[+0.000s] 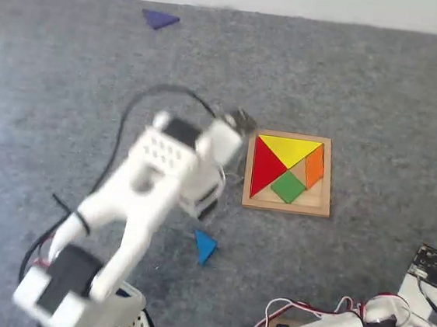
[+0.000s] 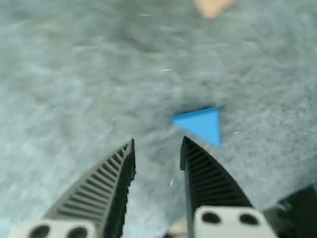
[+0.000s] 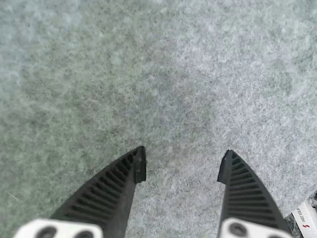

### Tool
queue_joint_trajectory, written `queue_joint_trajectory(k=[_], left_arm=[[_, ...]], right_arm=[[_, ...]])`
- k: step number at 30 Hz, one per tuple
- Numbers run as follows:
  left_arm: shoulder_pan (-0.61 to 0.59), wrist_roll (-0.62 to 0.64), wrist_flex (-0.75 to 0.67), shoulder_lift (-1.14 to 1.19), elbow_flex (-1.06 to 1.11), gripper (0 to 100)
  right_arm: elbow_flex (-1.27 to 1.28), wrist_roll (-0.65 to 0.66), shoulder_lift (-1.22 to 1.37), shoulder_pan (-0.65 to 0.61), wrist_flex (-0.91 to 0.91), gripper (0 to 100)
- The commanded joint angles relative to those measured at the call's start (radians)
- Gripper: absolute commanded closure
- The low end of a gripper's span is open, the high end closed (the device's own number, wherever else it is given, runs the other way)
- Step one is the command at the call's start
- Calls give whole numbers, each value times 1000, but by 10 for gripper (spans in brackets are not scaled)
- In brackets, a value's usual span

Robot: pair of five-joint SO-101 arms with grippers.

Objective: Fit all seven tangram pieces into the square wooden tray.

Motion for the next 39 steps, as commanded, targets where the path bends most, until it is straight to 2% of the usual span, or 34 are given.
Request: queue_joint_trajectory(k=[1,5,13,18,22,30,34,39], left_arm=[[61,51,-270,-201,317,804],[58,49,-336,-183,410,768],[69,48,-436,-21,424,767],[169,49,-465,74,420,767],[193,49,-462,98,410,770],[189,-2,-450,98,404,925],[138,-18,-419,98,381,985],[57,-86,-341,97,318,990]], right_arm=[[11,14,1,-12,25,750],[11,14,1,-13,25,750],[11,14,1,-13,25,750],[11,14,1,-13,25,750],[11,14,1,-13,25,750],[11,14,1,-13,25,750],[11,14,1,-13,25,750],[11,14,1,-13,25,750]])
